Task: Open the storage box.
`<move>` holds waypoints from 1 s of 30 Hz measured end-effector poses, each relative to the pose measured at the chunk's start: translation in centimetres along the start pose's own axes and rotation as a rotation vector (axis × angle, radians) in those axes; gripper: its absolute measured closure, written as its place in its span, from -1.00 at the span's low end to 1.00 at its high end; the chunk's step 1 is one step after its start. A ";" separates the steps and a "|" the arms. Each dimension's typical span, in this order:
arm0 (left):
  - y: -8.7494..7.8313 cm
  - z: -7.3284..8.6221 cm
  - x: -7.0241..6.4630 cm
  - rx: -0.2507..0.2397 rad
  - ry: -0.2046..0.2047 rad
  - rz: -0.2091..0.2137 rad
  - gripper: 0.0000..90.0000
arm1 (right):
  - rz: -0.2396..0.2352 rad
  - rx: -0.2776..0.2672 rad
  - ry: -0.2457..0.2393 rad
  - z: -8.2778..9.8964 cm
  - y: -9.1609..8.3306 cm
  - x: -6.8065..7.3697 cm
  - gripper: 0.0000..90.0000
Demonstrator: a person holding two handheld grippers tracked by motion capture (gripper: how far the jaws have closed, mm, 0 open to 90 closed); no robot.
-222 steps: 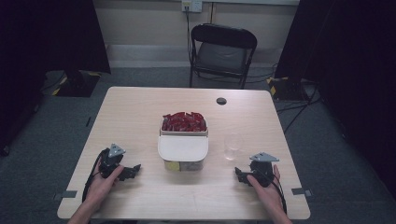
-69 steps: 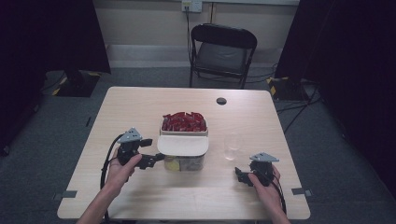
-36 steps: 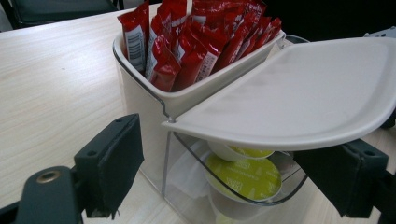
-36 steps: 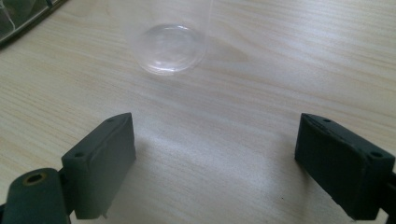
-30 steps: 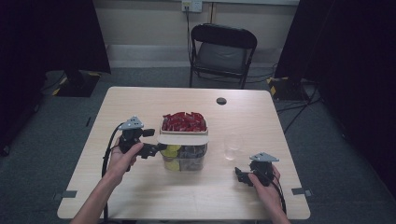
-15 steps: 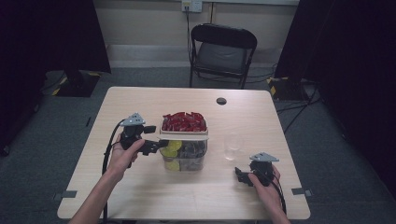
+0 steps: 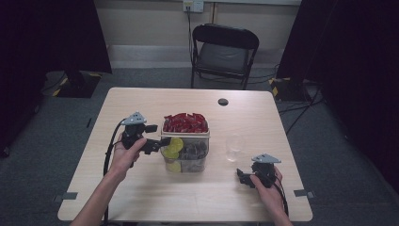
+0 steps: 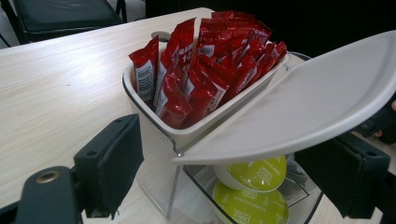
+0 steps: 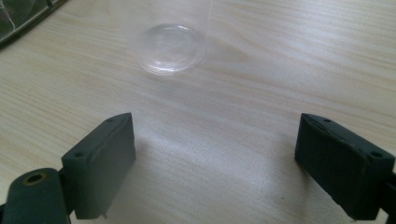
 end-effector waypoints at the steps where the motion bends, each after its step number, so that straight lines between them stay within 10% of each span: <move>1: 0.1 0.0 0.0 -0.005 -0.004 0.004 -0.66 | 0.000 0.000 0.000 0.0 0.0 0.0 -0.74; 30: 0.9 -1.8 0.6 -0.069 -0.004 -0.058 -0.65 | 0.000 0.000 0.000 0.0 0.0 0.0 -0.74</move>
Point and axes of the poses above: each handheld gripper's, and its own axes: y roughly forward along the jaws, z roughly out of its underside, x roughly to its left, the point moved 3 cm from there along y, roughly forward along the jaws, and after that the axes turned 2 degrees about -z, right-handed, at the moved point
